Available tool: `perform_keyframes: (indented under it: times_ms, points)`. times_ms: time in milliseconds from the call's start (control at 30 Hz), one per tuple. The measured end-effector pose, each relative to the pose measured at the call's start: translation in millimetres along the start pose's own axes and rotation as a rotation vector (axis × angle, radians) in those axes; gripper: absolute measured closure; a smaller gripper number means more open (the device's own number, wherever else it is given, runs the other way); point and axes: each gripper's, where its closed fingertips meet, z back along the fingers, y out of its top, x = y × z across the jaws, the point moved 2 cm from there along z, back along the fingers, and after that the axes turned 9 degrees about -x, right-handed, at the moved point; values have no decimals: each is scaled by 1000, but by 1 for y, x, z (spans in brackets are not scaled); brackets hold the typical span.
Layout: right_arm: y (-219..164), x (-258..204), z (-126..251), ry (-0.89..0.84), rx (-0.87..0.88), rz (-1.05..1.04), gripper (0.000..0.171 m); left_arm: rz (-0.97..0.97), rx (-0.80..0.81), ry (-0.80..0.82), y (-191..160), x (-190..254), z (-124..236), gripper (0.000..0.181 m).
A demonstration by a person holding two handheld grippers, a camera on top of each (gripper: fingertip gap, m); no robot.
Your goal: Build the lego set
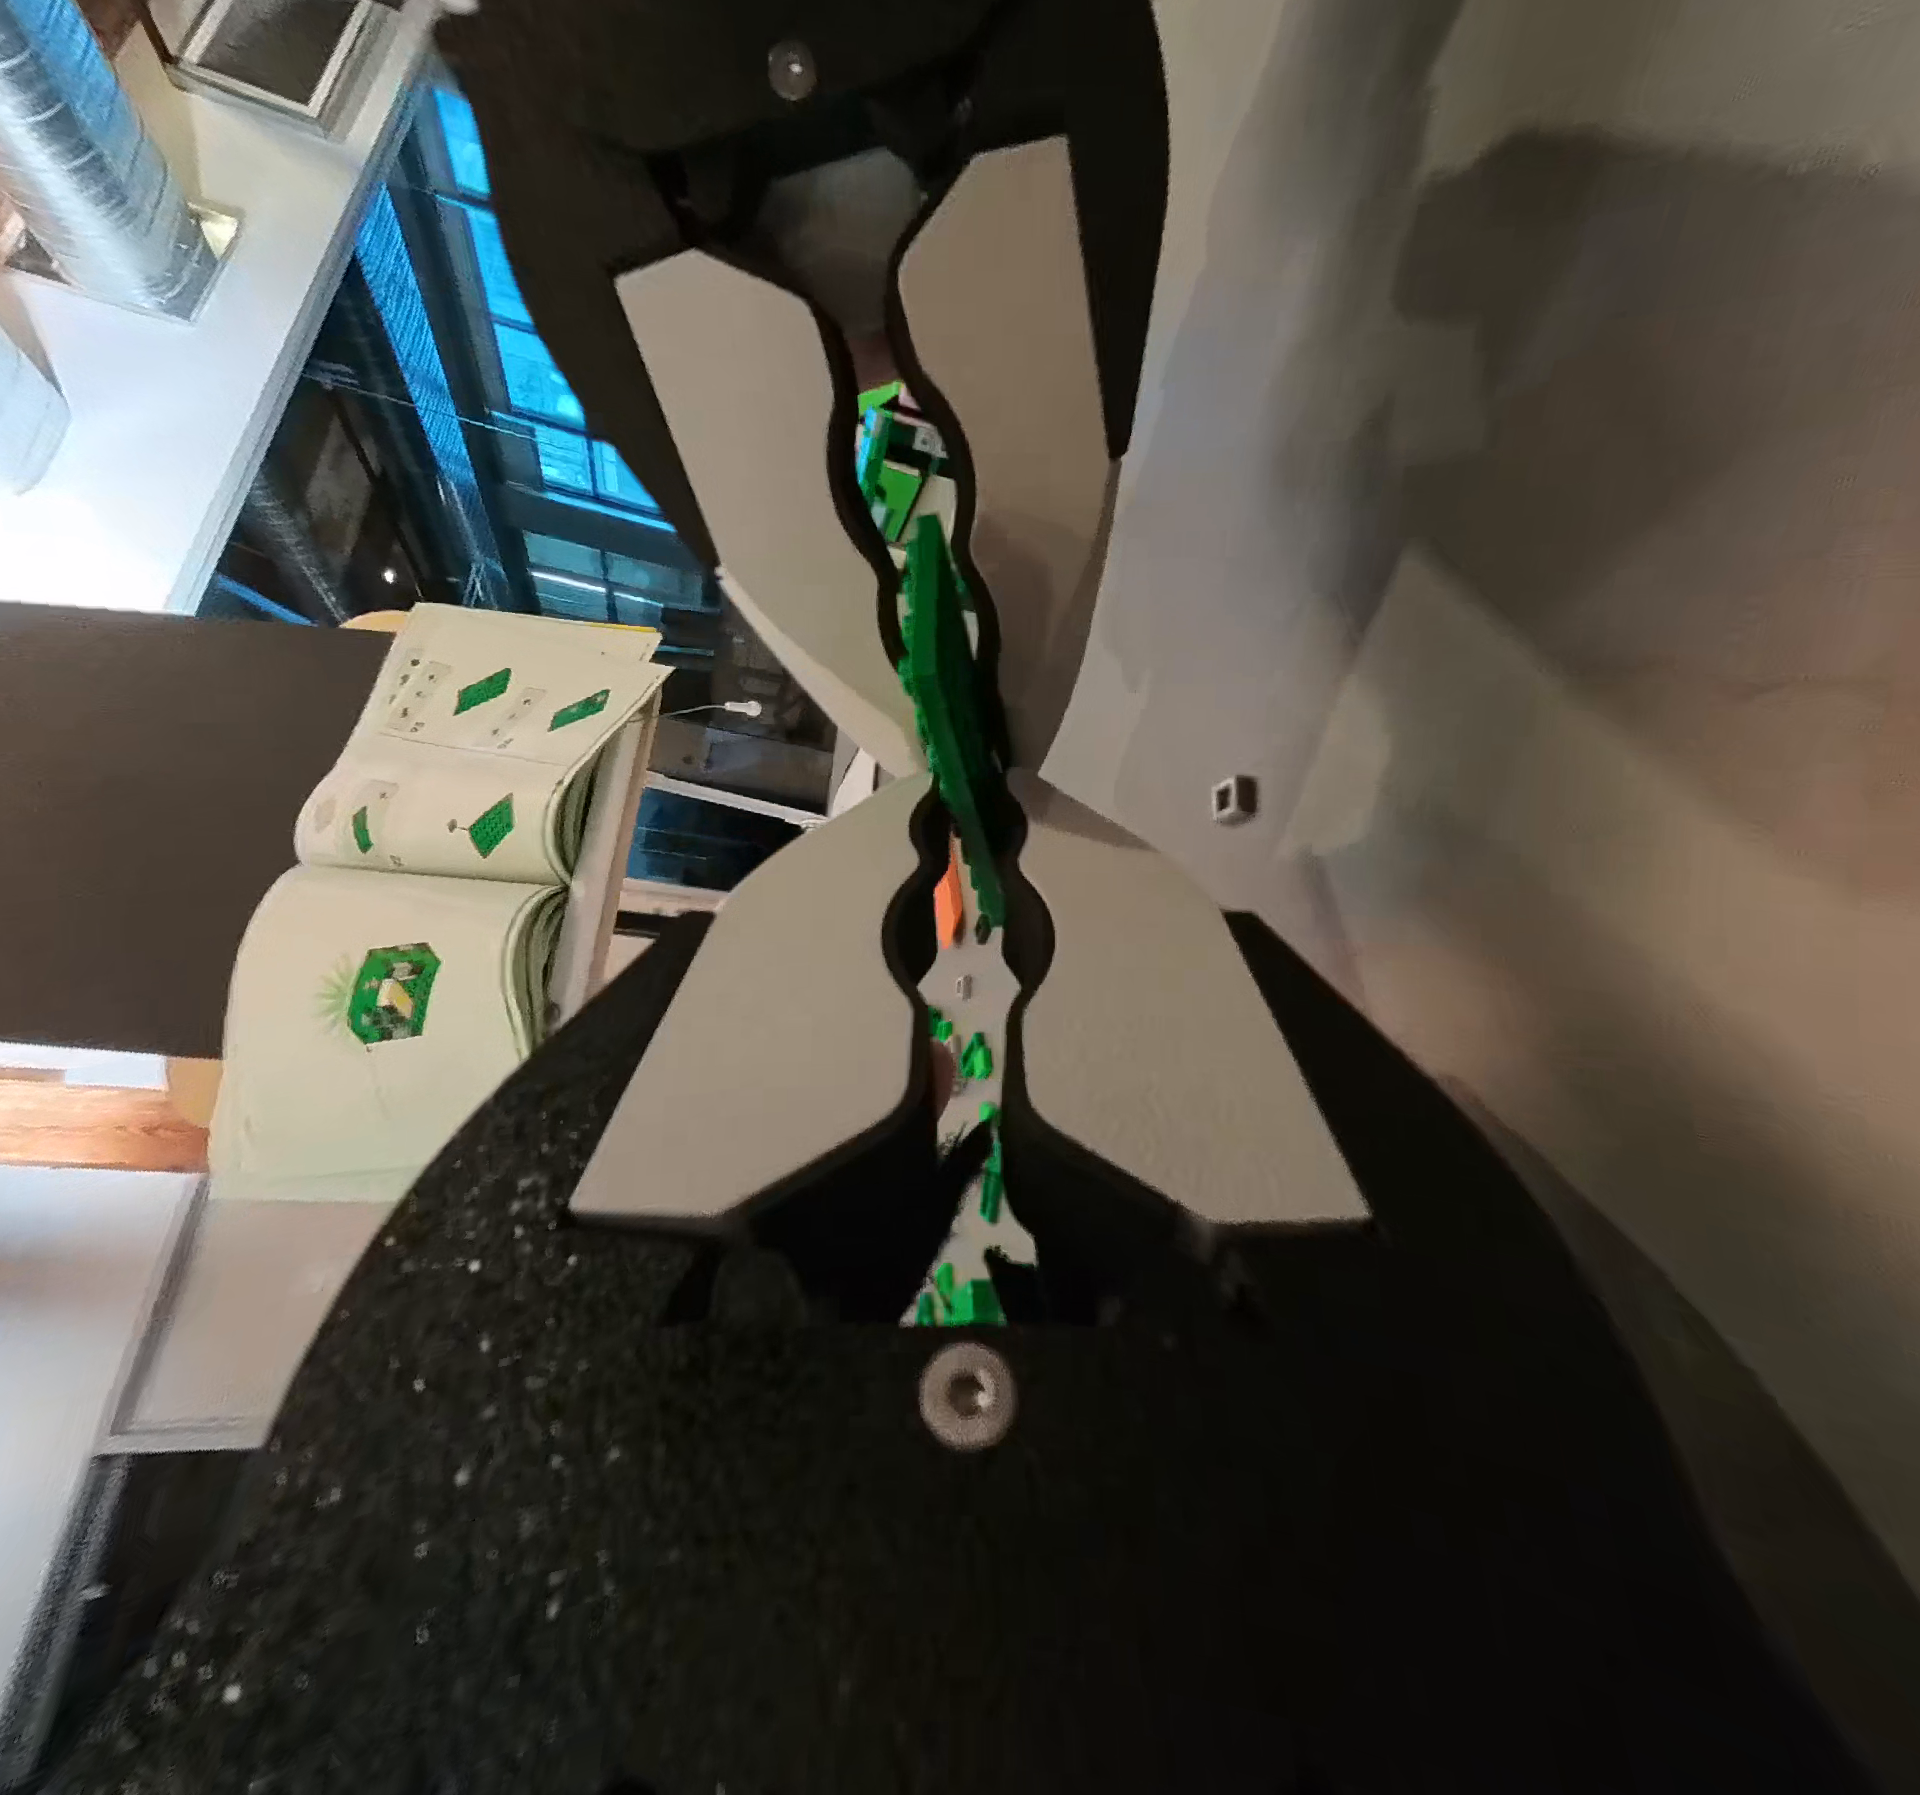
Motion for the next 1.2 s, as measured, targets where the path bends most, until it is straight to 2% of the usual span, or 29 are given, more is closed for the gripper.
perform_keyframes:
  times_ms: [200,467,533,833,967,1100,1200]
  points:
    - [5,14,9,48,171,-240,153,248,107,-12,3,-18,7,176]
    - [6,18,14,-14,223,-218,151,332,165,-40,6,-21,10,176]
    - [8,19,17,-35,241,-204,162,340,181,-46,7,-21,11,176]
    - [4,18,16,-35,141,-148,164,319,160,-10,5,-18,7,175]
    - [2,14,12,-20,98,-137,164,279,133,47,3,-21,5,159]
    - [3,15,13,0,108,-164,164,226,141,34,6,-16,6,174]
    - [3,13,14,19,119,-166,164,217,144,15,7,-15,6,175]
